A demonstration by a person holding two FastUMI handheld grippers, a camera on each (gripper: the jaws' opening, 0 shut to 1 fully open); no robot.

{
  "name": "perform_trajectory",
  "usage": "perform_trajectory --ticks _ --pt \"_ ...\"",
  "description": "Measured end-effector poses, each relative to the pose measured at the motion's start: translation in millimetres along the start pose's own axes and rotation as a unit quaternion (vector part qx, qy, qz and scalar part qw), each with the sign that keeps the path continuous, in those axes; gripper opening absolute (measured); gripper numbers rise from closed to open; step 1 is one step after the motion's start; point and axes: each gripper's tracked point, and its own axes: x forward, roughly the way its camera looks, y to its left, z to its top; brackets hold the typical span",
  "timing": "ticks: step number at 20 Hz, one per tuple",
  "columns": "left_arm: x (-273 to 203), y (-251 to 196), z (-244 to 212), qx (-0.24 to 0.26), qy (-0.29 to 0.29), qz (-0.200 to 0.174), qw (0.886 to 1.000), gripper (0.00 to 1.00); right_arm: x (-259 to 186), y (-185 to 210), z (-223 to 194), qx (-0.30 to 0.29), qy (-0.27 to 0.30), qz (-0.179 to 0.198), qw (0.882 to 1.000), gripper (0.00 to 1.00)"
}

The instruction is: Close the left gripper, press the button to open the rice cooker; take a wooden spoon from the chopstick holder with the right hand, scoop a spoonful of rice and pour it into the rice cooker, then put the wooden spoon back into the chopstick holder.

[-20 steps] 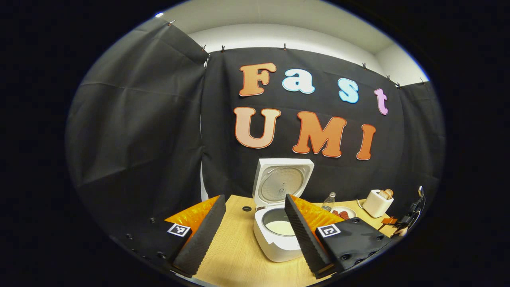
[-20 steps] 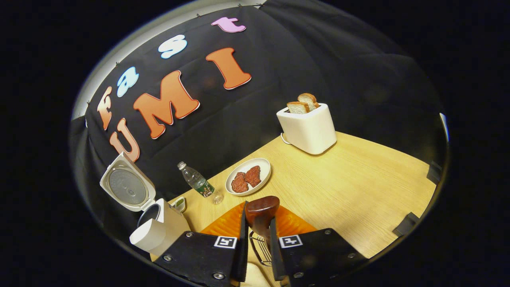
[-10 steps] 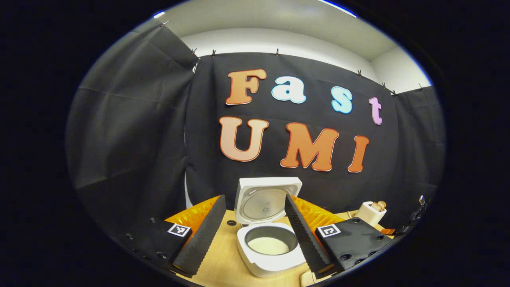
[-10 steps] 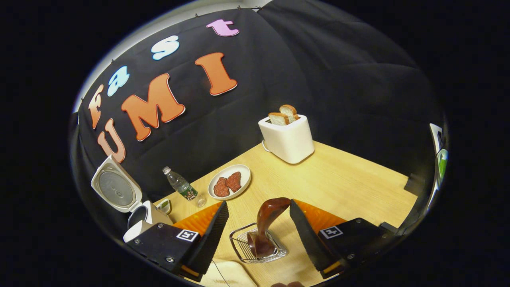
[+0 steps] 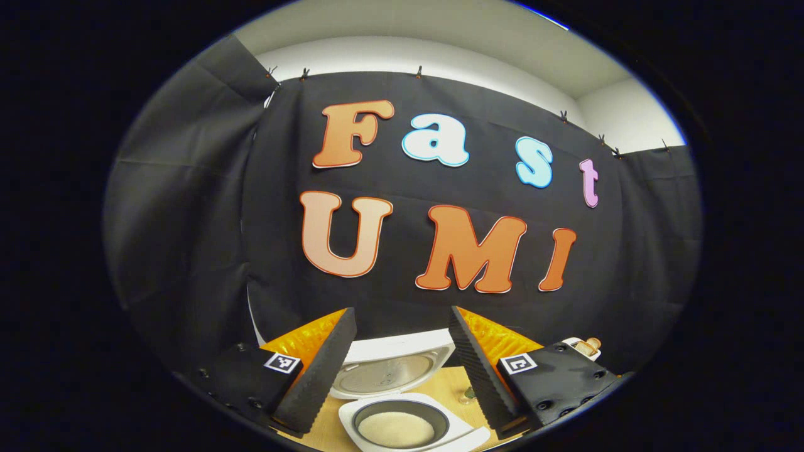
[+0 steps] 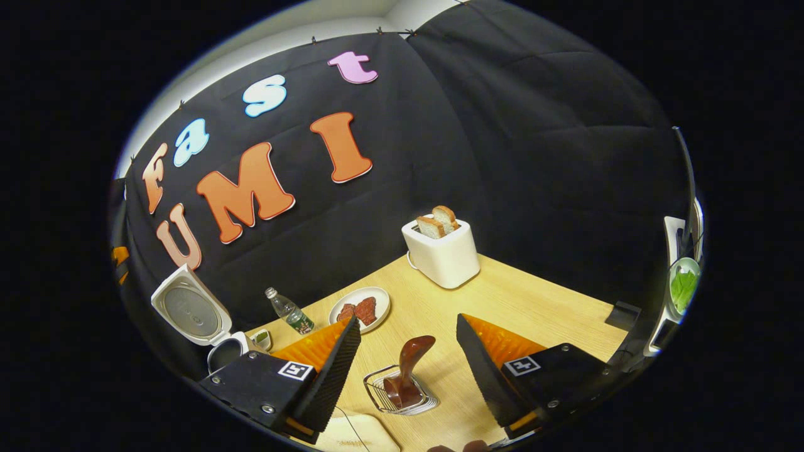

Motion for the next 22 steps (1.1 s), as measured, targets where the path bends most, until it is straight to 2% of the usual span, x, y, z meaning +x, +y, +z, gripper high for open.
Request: perform_trajectory --ticks 7,11,14,16,17,22 --pt "111 21 -48 0.001 0.083 0.025 0.996 1.0 -24 -17 10 0.017 -0.011 -0.019 1.0 0.95" --pt "143 36 -80 0.016 0.127 0.047 0.991 1.0 -32 -23 10 0.013 -0.009 -0.028 0.999 0.95" --pt "147 42 -105 -0.007 0.167 0.056 0.984 1.0 -34 -19 8 0.014 -0.004 -0.026 1.0 0.95" --pt "147 42 -112 0.015 0.183 0.061 0.981 1.0 -34 -17 7 0.005 -0.001 -0.023 1.0 0.95" --pt "144 38 -113 0.011 0.178 0.052 0.983 0.98 -35 -16 7 0.0 0.0 -0.02 1.0 0.95" --pt "105 14 -133 -0.019 0.218 0.017 0.976 1.0 -35 -5 3 -0.015 0.015 0.011 1.0 0.95"
